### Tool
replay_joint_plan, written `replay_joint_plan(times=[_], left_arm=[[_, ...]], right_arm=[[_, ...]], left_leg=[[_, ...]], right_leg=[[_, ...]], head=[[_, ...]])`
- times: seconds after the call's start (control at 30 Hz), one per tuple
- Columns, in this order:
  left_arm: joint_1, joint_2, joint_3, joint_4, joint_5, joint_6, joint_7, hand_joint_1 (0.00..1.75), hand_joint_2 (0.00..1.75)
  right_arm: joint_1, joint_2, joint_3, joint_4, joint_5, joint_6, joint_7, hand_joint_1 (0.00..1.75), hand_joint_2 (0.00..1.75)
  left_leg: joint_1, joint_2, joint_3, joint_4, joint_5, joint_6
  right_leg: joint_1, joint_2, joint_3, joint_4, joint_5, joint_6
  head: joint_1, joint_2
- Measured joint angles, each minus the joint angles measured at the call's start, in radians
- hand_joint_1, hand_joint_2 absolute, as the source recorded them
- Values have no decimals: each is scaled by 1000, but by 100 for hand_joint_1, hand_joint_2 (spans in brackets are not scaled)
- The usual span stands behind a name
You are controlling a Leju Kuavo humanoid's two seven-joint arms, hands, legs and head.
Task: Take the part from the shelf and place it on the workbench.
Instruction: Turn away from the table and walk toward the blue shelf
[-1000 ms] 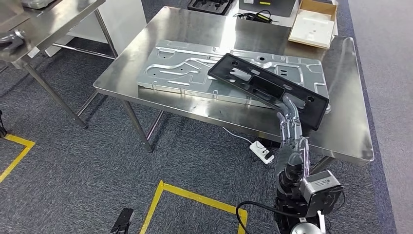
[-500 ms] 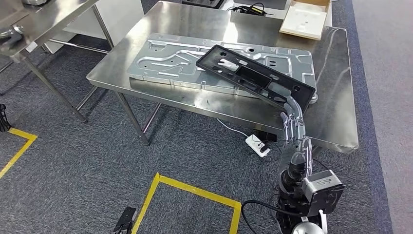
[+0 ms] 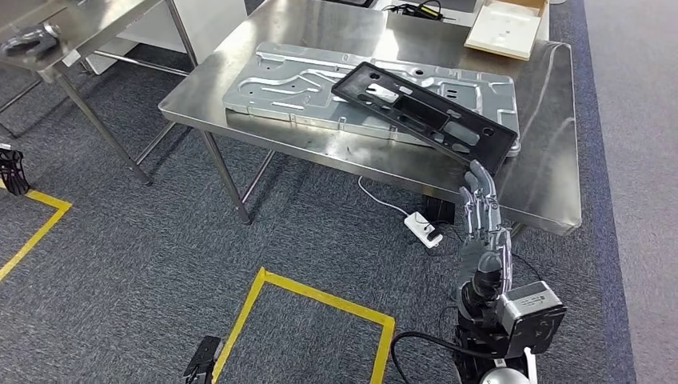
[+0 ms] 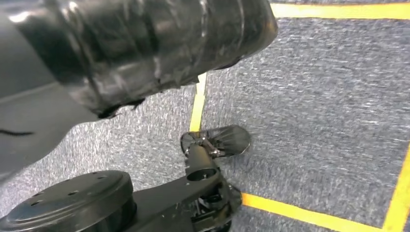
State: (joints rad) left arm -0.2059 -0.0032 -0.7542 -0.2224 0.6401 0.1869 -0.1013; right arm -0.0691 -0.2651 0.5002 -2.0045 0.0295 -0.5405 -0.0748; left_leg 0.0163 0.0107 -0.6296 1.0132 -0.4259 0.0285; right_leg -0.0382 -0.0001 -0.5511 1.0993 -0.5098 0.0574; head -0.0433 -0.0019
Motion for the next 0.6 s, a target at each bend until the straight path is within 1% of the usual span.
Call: replay_joint_plan(times=[0.03, 0.07, 0.13, 0.17, 0.2, 0.23, 0.27, 0.3, 0.33, 0.37, 0.4, 0.43, 0.47, 0.5, 0.53, 0.57, 0.6], left_arm=[[0, 0, 0, 0, 0, 0, 0, 0, 0], [-1, 1, 0, 0, 0, 0, 1, 0, 0], [1, 1, 0, 0, 0, -1, 2, 0, 0], [2, 1, 0, 0, 0, -2, 2, 0, 0], [3, 1, 0, 0, 0, -3, 3, 0, 0], [3, 0, 0, 0, 0, -4, 4, 0, 0], [3, 0, 0, 0, 0, -4, 4, 0, 0], [3, -1, 0, 0, 0, -5, 4, 0, 0], [3, -1, 0, 0, 0, -5, 4, 0, 0], [3, -1, 0, 0, 0, -5, 4, 0, 0], [3, -1, 0, 0, -1, -5, 4, 0, 0], [2, -1, 0, 0, -2, -5, 4, 0, 0], [-1, 0, 0, 0, -2, -5, 4, 0, 0], [-4, 0, 0, 0, -3, -5, 4, 0, 0], [-9, 0, 0, 0, -5, -6, 4, 0, 0], [-13, 0, 0, 0, -6, -7, 4, 0, 0], [-16, 0, 0, 0, -8, -7, 4, 0, 0]], right_arm=[[-1, 0, 0, 0, 0, -1, 0, 0, 0], [-1, 0, 0, 0, -1, -1, -1, 0, 0], [-1, 0, 0, 1, -4, -1, -1, 0, 0], [-2, 0, 0, 1, -7, -1, -1, 0, 0], [-2, 0, 1, 1, -10, 0, -1, 0, 0], [-3, 1, 1, 2, -14, 1, -2, 0, 0], [-3, 2, 1, 2, -16, 2, -2, 0, 0], [-3, 2, 2, 3, -18, 4, -2, 0, 0], [-3, 3, 4, 5, -18, 7, -1, 0, 0], [-4, 3, 7, 8, -16, 10, 0, 0, 0], [-5, 3, 9, 10, -14, 14, 2, 0, 0], [-7, 3, 12, 13, -11, 18, 4, 0, 0], [-10, 3, 15, 15, -9, 20, 7, 0, 0], [-12, 4, 18, 17, -6, 23, 10, 0, 0], [-15, 4, 20, 18, -4, 25, 12, 0, 0], [-18, 5, 23, 19, -1, 29, 14, 0, 0], [-20, 5, 26, 21, 3, 34, 17, 0, 0]], left_leg=[[-1, -1, -11, 13, 2, -8], [-2, -2, -18, 20, 6, -16], [0, -4, -26, 26, 16, -29], [3, -4, -33, 32, 7, -34], [5, -4, -45, 56, -19, -39], [6, -4, -62, 96, -59, -42], [6, -4, -81, 151, -104, -44], [6, -4, -98, 213, -141, -45], [5, -4, -108, 262, -158, -45], [4, -4, -105, 286, -155, -43], [2, -4, -86, 279, -137, -37], [-3, -2, -49, 238, -112, -28], [-11, 8, -1, 172, -96, -16], [-19, 24, 47, 102, -92, -3], [-27, 38, 81, 48, -94, 7], [-34, 46, 98, 14, -100, 14], [-37, 44, 101, -1, -101, 19]], right_leg=[[1, 2, 19, -35, -9, -3], [4, 4, 23, -47, -19, -10], [6, 4, 7, -45, -13, -33], [7, 3, 0, -44, -5, -44], [7, 2, -10, -45, 3, -55], [7, 1, -21, -46, 11, -65], [9, 0, -31, -46, 19, -71], [12, 0, -43, -46, 26, -74], [17, -3, -54, -46, 34, -77], [21, -5, -64, -46, 42, -79], [25, -10, -73, -45, 49, -80], [29, -15, -80, -45, 55, -81], [31, -20, -84, -45, 60, -81], [34, -27, -86, -45, 65, -79], [35, -36, -87, -46, 69, -76], [34, -46, -86, -47, 73, -71], [33, -57, -85, -50, 77, -65]], head=[[1, 0], [2, 0], [2, 0], [1, 0], [0, 0], [-2, 0], [-3, 0], [-4, 0], [-4, 0], [-4, 0], [-4, 0], [-4, 0], [-4, 0], [-4, 0], [-4, 0], [-4, 0], [-5, 0]])
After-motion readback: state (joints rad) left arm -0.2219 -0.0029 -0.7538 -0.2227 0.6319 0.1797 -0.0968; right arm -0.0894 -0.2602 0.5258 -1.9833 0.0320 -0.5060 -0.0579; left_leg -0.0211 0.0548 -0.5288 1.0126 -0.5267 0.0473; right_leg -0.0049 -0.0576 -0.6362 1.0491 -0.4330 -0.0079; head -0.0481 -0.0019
